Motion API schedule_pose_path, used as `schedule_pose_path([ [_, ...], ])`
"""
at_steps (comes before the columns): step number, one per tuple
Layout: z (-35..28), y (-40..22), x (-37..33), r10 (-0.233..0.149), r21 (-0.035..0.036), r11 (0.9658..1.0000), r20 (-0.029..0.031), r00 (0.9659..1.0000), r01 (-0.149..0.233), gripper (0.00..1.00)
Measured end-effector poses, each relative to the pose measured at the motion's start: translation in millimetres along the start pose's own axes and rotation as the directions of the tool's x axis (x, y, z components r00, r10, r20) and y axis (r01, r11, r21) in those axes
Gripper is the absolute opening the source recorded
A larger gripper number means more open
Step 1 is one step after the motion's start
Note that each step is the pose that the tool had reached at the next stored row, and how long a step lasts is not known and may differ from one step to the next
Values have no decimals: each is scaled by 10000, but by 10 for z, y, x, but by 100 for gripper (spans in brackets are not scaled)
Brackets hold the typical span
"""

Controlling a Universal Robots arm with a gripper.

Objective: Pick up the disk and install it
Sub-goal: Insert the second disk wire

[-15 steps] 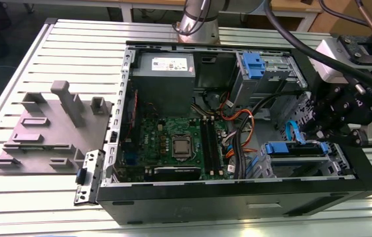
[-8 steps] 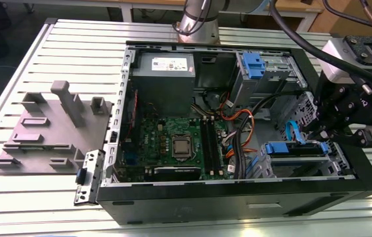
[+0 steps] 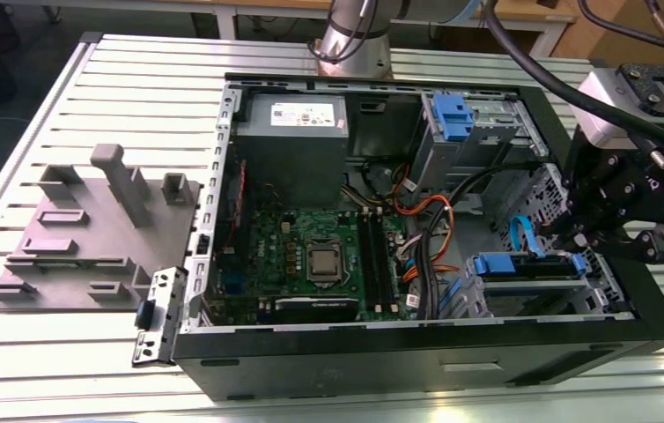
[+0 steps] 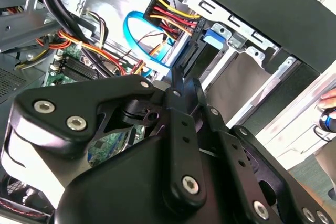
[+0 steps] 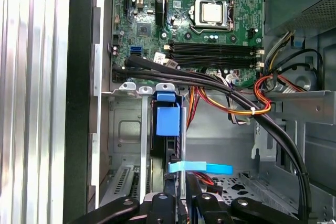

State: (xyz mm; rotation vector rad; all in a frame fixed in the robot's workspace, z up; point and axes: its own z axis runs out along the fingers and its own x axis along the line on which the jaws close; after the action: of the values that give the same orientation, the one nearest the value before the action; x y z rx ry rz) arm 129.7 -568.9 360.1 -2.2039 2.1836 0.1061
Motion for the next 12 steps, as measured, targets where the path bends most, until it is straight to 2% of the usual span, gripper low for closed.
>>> schedule_pose_path([
  [5, -1, -35, 0, 1, 0, 10000, 0, 10000, -1, 23],
  [12, -9, -39, -1, 0, 0, 10000, 0, 10000, 0, 23],
])
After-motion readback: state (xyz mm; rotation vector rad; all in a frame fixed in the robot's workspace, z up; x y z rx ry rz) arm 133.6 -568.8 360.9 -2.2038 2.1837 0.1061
